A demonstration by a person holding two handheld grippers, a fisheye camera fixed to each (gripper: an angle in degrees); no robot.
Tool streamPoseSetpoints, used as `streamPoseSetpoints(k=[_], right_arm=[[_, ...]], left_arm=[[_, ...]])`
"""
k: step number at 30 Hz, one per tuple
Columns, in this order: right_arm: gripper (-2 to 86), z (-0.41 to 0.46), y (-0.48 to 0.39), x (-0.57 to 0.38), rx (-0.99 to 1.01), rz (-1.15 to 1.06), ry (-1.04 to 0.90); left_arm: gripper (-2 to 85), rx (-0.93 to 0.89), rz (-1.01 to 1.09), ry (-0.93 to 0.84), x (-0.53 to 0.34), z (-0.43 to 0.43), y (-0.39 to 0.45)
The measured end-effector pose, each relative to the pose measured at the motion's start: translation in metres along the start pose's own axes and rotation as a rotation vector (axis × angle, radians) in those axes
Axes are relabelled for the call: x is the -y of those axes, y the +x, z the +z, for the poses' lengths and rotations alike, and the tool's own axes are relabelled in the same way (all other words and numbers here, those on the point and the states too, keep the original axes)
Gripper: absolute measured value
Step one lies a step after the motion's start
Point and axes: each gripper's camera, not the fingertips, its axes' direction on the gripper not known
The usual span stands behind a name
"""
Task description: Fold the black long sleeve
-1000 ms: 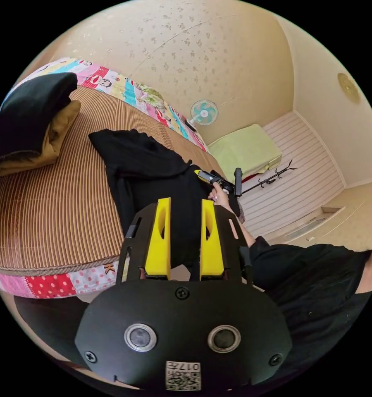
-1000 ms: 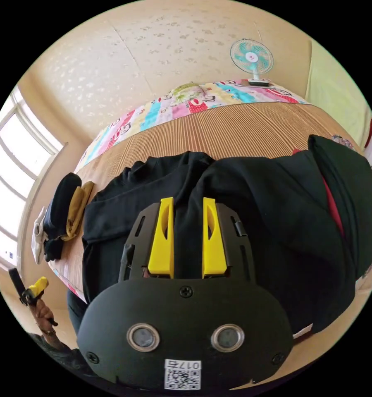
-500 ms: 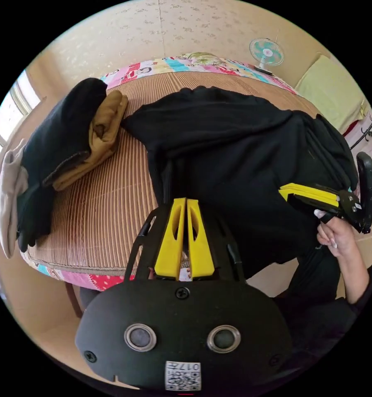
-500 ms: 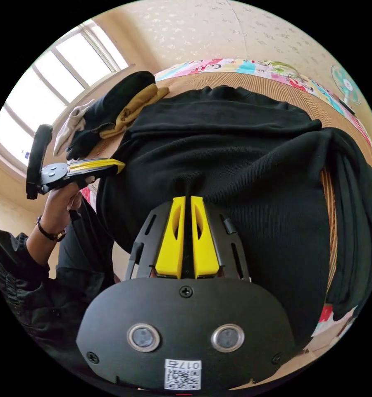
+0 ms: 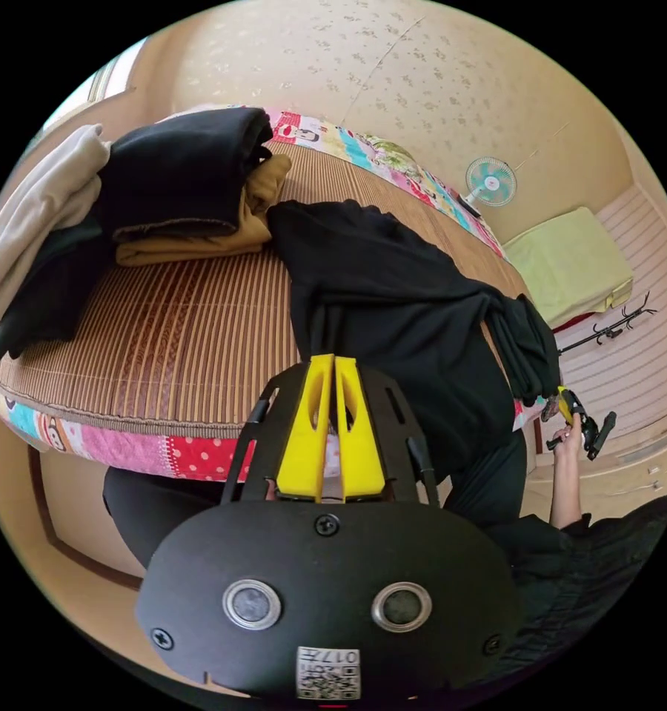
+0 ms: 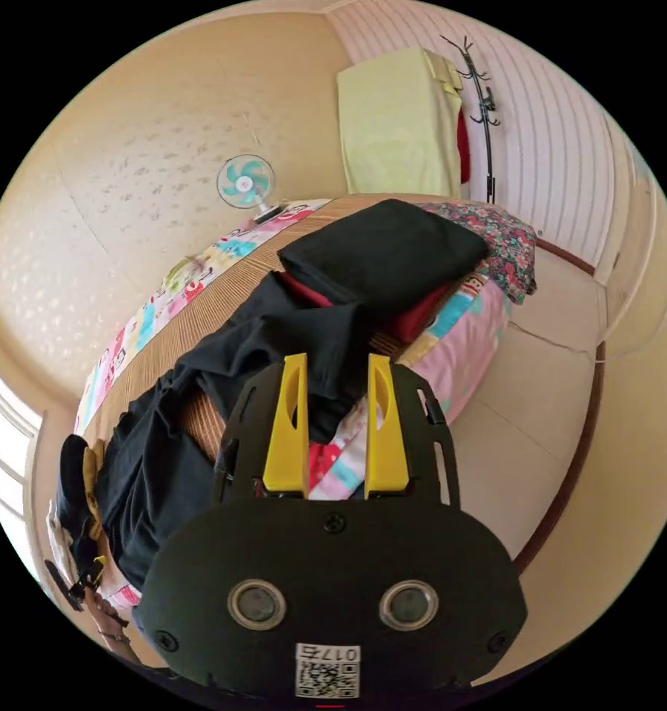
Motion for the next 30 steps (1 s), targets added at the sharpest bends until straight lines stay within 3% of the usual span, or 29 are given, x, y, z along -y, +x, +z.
streamPoseSetpoints(k=[4, 9, 12, 14, 16, 18, 22, 24, 30], right_arm=[[4.1, 0.023, 0.001, 0.047, 0.331, -0.165, -0.155], [2.5, -0.071, -0.035, 0.135, 0.354, -0.351, 0.128], [2.9, -0.078, -0.038, 0.177, 0.32, -0.413, 0.027], [3.5, -0.052, -0.021, 0.183, 0.183, -0.351, -0.04], [4.9, -0.013, 0.026, 0.166, 0.027, -0.116, -0.105], [6.8, -0.003, 0.058, 0.142, 0.117, 0.032, -0.18], [8.5, -0.03, 0.085, 0.076, 0.535, 0.19, -0.021], [9.2, -0.035, 0.079, 0.07, 0.609, 0.215, 0.001], [10.4, 0.009, 0.032, 0.093, 0.508, 0.225, -0.188]], left_arm=[[-0.9, -0.02, 0.004, -0.011, 0.008, -0.005, 0.015], [-0.9, -0.008, 0.058, 0.01, 0.015, -0.028, 0.037], [-0.9, -0.007, 0.068, 0.003, 0.01, -0.032, 0.044], [-0.9, -0.012, 0.052, -0.011, 0.005, -0.029, 0.044], [-0.9, -0.036, 0.017, -0.043, -0.002, -0.023, 0.04], [-0.9, -0.056, -0.002, -0.061, -0.005, -0.022, 0.038], [-0.9, -0.039, -0.015, -0.068, -0.004, -0.031, 0.036], [-0.8, -0.037, -0.01, -0.07, 0.0, -0.034, 0.037], [-0.8, -0.054, -0.022, -0.029, 0.004, -0.044, 0.044]])
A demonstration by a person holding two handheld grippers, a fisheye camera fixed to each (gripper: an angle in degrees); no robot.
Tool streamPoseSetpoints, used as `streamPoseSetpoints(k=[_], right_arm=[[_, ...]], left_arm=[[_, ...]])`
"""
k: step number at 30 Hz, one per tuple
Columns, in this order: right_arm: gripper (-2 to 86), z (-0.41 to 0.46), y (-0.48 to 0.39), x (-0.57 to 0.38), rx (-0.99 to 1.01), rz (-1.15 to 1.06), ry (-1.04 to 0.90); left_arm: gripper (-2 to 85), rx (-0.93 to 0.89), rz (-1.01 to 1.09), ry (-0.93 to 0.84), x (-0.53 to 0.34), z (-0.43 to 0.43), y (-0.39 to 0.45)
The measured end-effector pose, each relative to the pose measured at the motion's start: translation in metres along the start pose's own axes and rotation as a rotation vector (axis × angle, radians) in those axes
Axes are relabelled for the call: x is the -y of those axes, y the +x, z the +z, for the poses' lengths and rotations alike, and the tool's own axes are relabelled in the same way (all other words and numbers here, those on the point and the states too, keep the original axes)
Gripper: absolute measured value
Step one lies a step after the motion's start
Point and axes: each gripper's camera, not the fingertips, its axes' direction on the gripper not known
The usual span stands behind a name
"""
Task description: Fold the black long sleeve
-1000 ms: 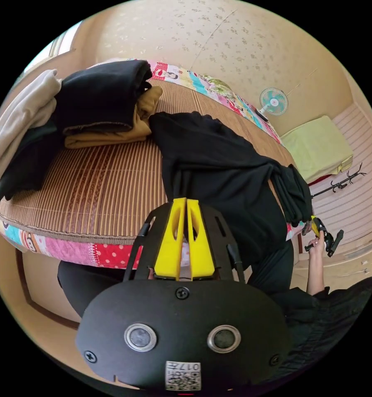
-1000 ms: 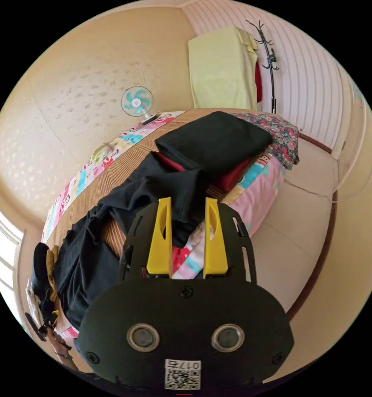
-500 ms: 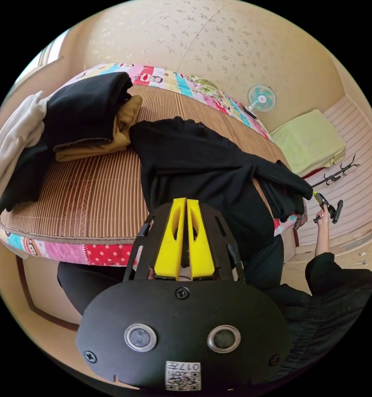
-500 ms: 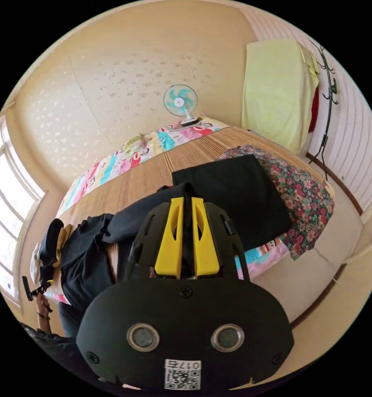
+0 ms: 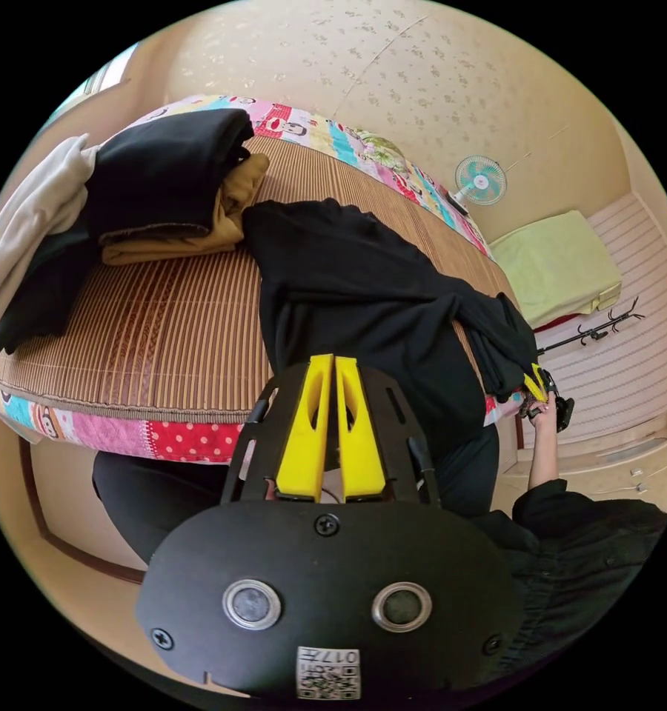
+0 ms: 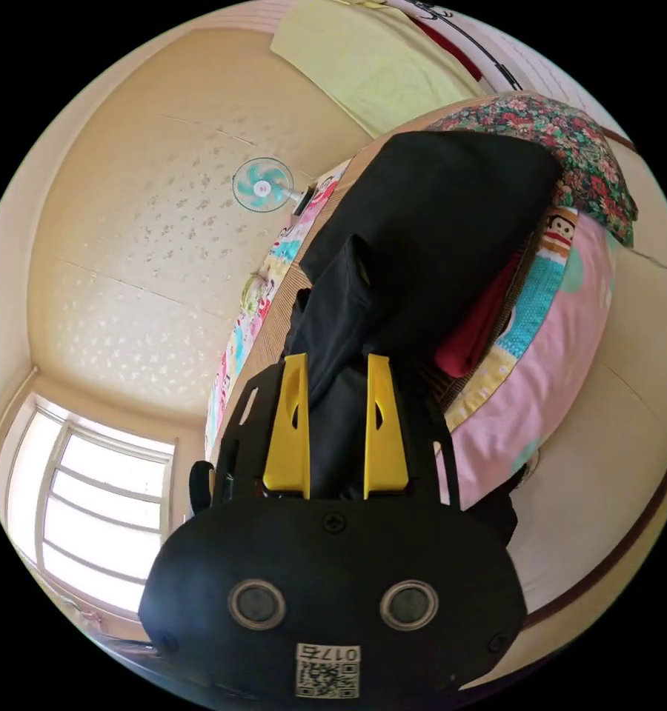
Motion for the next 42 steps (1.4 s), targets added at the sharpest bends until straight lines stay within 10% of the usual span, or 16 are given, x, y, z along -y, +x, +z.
streamPoseSetpoints(k=[6, 10, 14, 19, 22, 33, 38, 42], right_arm=[[4.6, 0.019, -0.023, 0.012, -0.152, 0.139, 0.049], [3.5, 0.023, -0.154, -0.017, -0.36, -0.175, 0.22], [3.6, 0.067, -0.265, -0.075, 0.038, -0.46, 0.161], [5.1, 0.222, -0.359, -0.223, 0.377, -0.85, -0.462], [6.6, 0.269, -0.327, -0.29, 0.271, -0.88, -0.738], [11.1, 0.134, -0.105, -0.267, -0.408, -0.85, -0.563], [4.6, 0.112, -0.079, -0.27, -0.27, -0.751, -0.624], [3.5, 0.077, -0.115, -0.25, -0.03, -0.703, -0.55]], left_arm=[[0.0, -0.028, -0.046, 0.008, -0.017, -0.014, -0.016], [2.7, -0.044, -0.079, 0.029, -0.032, -0.033, -0.034], [5.0, -0.077, -0.088, 0.036, -0.044, -0.04, -0.04], [5.4, -0.134, -0.051, 0.026, -0.055, -0.032, -0.019], [6.3, -0.118, -0.01, -0.014, -0.054, -0.028, -0.002], [12.0, -0.189, 0.017, -0.199, -0.087, 0.027, 0.0], [5.8, -0.037, 0.121, -0.248, -0.074, 0.057, 0.03], [3.4, -0.294, 0.259, -0.166, -0.048, -0.02, 0.03]])
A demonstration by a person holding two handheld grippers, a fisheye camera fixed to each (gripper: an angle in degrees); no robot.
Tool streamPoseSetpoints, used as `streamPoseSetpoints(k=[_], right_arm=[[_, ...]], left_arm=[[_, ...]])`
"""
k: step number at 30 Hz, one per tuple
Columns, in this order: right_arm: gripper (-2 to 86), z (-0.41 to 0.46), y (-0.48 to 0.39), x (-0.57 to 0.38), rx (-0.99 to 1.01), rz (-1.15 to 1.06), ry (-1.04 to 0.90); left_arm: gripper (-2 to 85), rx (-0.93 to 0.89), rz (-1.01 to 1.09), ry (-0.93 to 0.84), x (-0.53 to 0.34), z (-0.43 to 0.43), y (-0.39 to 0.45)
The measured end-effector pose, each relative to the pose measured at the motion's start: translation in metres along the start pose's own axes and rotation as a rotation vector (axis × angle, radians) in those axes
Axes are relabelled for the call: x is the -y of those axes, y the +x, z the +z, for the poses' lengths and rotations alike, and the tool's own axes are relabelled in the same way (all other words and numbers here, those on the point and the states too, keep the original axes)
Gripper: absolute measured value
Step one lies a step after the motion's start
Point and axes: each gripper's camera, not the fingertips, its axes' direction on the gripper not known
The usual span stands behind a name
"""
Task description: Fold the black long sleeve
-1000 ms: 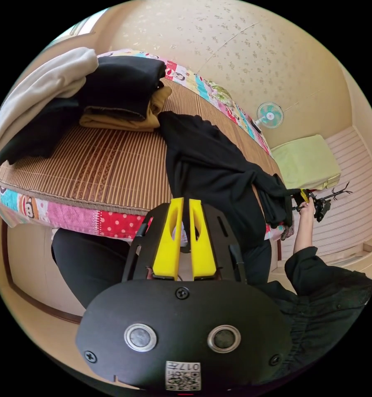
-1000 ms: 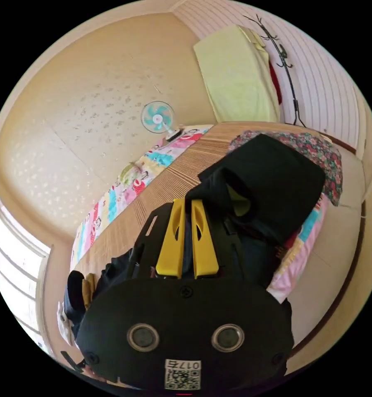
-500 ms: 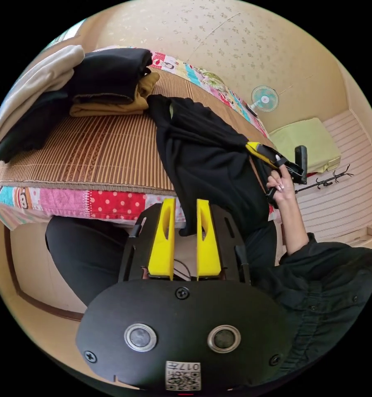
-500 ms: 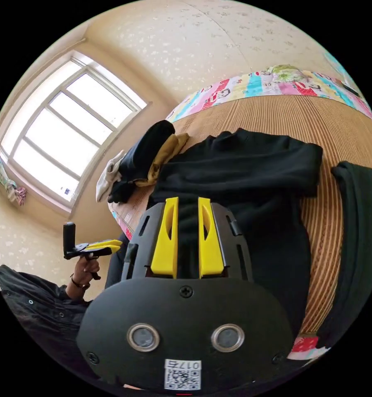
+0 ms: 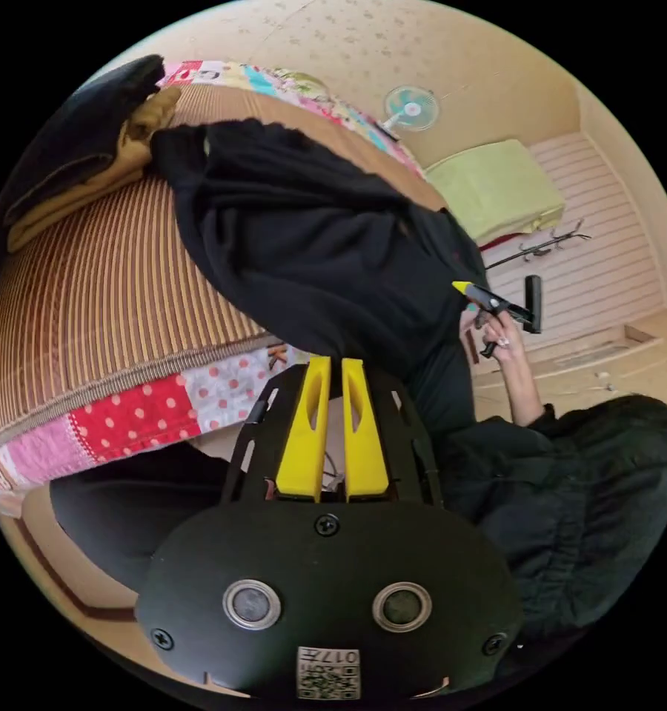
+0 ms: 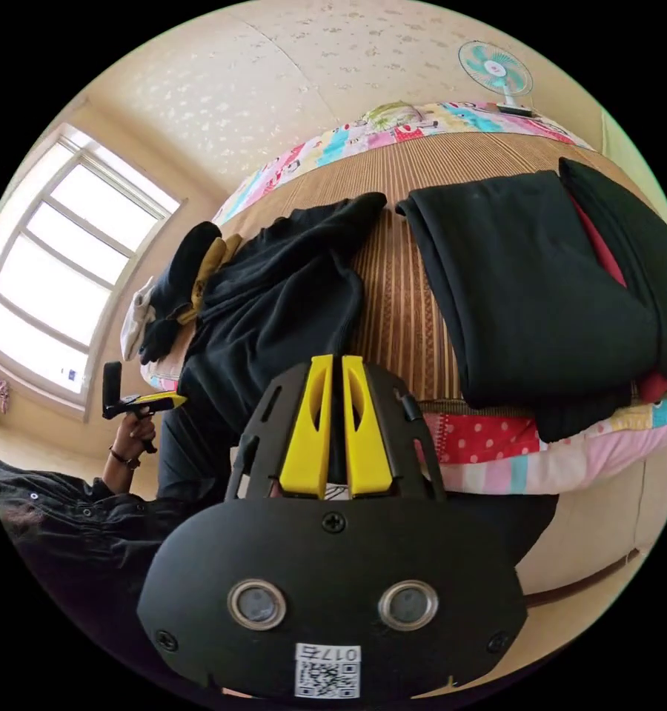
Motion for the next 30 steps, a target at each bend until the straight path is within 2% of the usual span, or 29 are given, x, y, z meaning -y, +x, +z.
streamPoseSetpoints(k=[5, 8, 10, 13, 16, 18, 20, 22, 23, 25, 27, 28, 30], right_arm=[[4.2, -0.017, -0.007, 0.072, 0.098, -0.132, 0.018], [6.7, 0.012, 0.016, 0.116, 0.093, -0.03, 0.0], [10.3, 0.017, 0.035, 0.119, 0.129, 0.053, -0.001], [12.0, 0.008, 0.043, 0.082, 0.088, 0.03, 0.083], [12.3, 0.027, 0.056, 0.044, 0.012, -0.002, 0.034], [11.1, 0.05, 0.07, 0.032, -0.049, 0.039, -0.078], [6.2, 0.045, 0.077, 0.02, -0.057, 0.073, -0.032], [4.4, 0.029, 0.082, 0.02, 0.178, 0.056, -0.074], [4.1, 0.02, 0.084, 0.019, 0.253, 0.06, -0.047], [3.5, -0.03, 0.091, 0.016, 0.584, 0.035, 0.092], [3.2, -0.074, 0.086, 0.014, 0.733, -0.043, 0.153], [3.2, -0.105, 0.077, 0.011, 0.748, -0.124, 0.168], [3.1, -0.151, 0.062, -0.001, 0.738, -0.248, 0.176]], left_arm=[[5.3, 0.155, -0.056, 0.178, 0.069, -0.093, -0.012], [10.9, 0.208, -0.146, 0.153, 0.108, -0.094, -0.042], [13.4, 0.189, -0.169, 0.178, 0.099, -0.092, -0.047], [13.7, 0.236, -0.144, 0.21, 0.056, -0.08, -0.038], [14.0, 0.258, -0.139, 0.231, 0.011, -0.055, -0.031], [13.5, 0.247, -0.156, 0.185, -0.001, -0.033, -0.032], [10.7, 0.244, -0.186, 0.08, -0.002, -0.007, -0.036], [4.1, 0.174, -0.163, 0.032, -0.003, 0.002, -0.027], [3.9, 0.139, -0.144, 0.033, -0.003, -0.002, -0.024], [3.5, -0.079, -0.028, 0.161, -0.012, -0.049, -0.005], [3.4, -0.264, 0.082, 0.259, -0.023, -0.099, 0.01], [3.3, -0.369, 0.187, 0.311, -0.033, -0.132, 0.024], [3.4, -0.467, 0.32, 0.359, -0.053, -0.175, 0.045]])
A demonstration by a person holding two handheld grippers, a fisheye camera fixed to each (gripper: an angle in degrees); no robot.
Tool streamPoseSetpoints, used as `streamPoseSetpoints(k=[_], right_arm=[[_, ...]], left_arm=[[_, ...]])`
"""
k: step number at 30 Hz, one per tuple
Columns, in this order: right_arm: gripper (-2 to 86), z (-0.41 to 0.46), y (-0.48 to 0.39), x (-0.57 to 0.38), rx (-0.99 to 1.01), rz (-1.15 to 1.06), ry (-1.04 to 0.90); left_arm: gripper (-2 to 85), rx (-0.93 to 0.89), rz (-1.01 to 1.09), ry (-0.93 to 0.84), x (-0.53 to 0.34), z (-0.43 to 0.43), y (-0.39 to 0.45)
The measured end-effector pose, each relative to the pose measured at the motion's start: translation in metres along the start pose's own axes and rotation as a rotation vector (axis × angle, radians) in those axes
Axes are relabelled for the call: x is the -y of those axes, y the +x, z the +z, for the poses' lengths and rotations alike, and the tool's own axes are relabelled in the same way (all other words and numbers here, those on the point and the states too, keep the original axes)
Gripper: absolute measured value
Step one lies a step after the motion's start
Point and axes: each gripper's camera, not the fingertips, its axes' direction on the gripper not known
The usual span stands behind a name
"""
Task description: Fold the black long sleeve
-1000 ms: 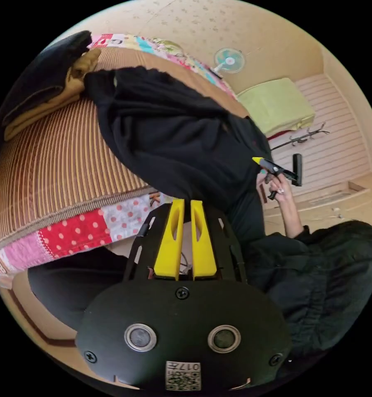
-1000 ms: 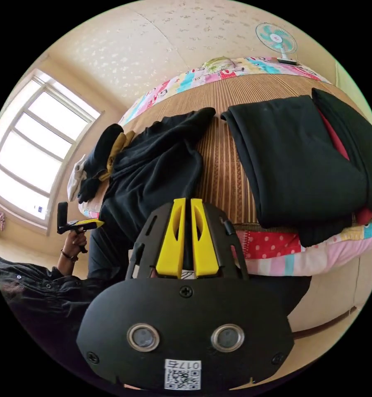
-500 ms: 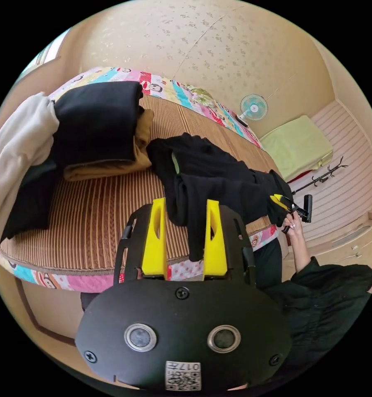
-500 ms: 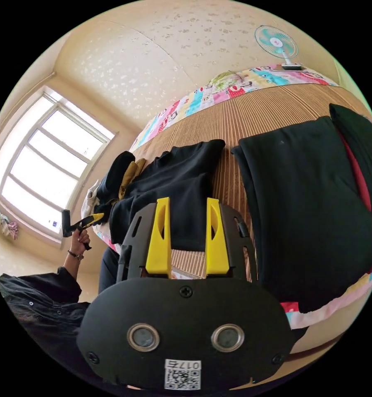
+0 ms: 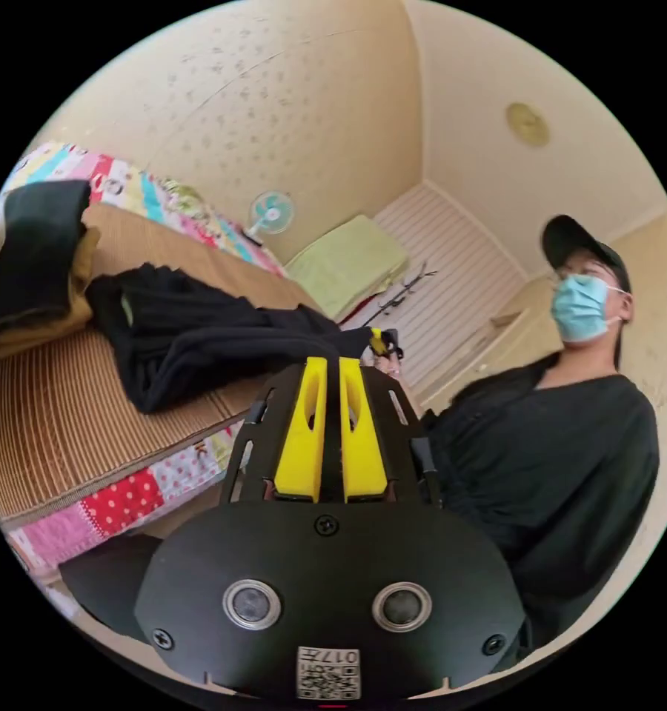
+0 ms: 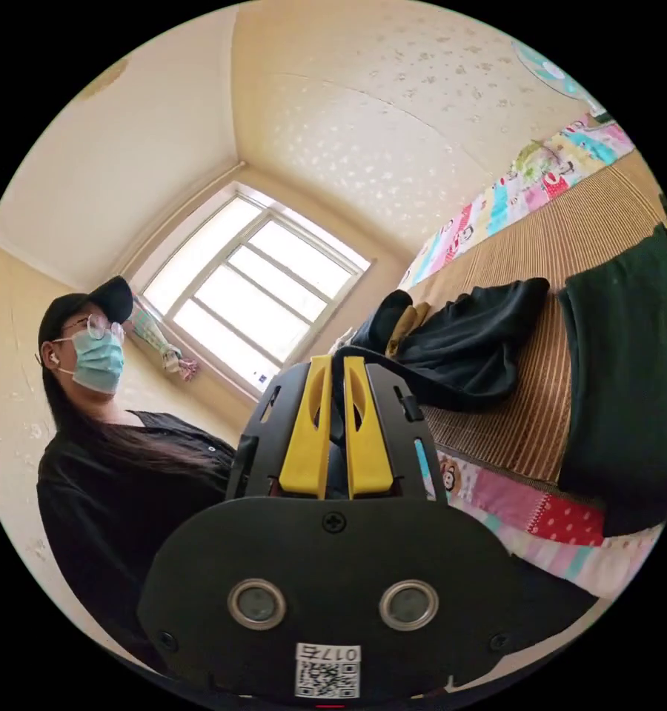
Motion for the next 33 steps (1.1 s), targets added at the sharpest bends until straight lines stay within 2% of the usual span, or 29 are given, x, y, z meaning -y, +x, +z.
streamPoseSetpoints(k=[4, 8, 11, 17, 19, 21, 26, 28, 29, 31, 33], right_arm=[[3.0, -0.039, -0.066, -0.018, 0.019, -0.124, -0.041], [3.2, -0.042, -0.069, -0.024, -0.108, -0.066, -0.057], [3.4, -0.017, -0.021, 0.002, -0.219, 0.045, -0.08], [4.4, 0.068, 0.121, 0.147, -0.433, 0.251, -0.007], [6.5, 0.115, 0.16, 0.198, -0.562, 0.275, -0.026], [8.2, 0.148, 0.17, 0.213, -0.675, 0.305, -0.039], [4.1, 0.23, 0.156, 0.168, -0.842, 0.084, -0.064], [1.8, 0.278, 0.195, 0.126, -1.079, 0.015, -0.326], [1.6, 0.287, 0.21, 0.117, -1.137, 0.021, -0.405], [0.9, 0.284, 0.209, 0.11, -1.168, -0.031, -0.328], [0.6, 0.285, 0.198, 0.131, -1.22, 0.066, -0.327]], left_arm=[[3.5, -0.001, 0.015, -0.076, -0.015, -0.028, 0.052], [3.6, 0.008, -0.125, 0.069, -0.025, -0.046, 0.035], [3.5, 0.083, -0.285, 0.147, -0.007, -0.041, -0.028], [4.7, 0.149, -0.507, 0.306, 0.105, -0.001, -0.192], [9.4, 0.202, -0.56, 0.34, 0.136, 0.012, -0.242], [11.8, 0.301, -0.577, 0.355, 0.141, 0.018, -0.254], [13.0, 0.622, -0.539, 0.189, 0.095, 0.054, -0.236], [13.9, 0.765, -0.576, 0.117, 0.049, 0.07, -0.224], [14.2, 0.789, -0.586, 0.106, 0.038, 0.073, -0.221], [15.3, 0.798, -0.628, 0.091, 0.003, 0.081, -0.213], [15.6, 0.714, -0.682, 0.134, -0.015, 0.083, -0.215]])
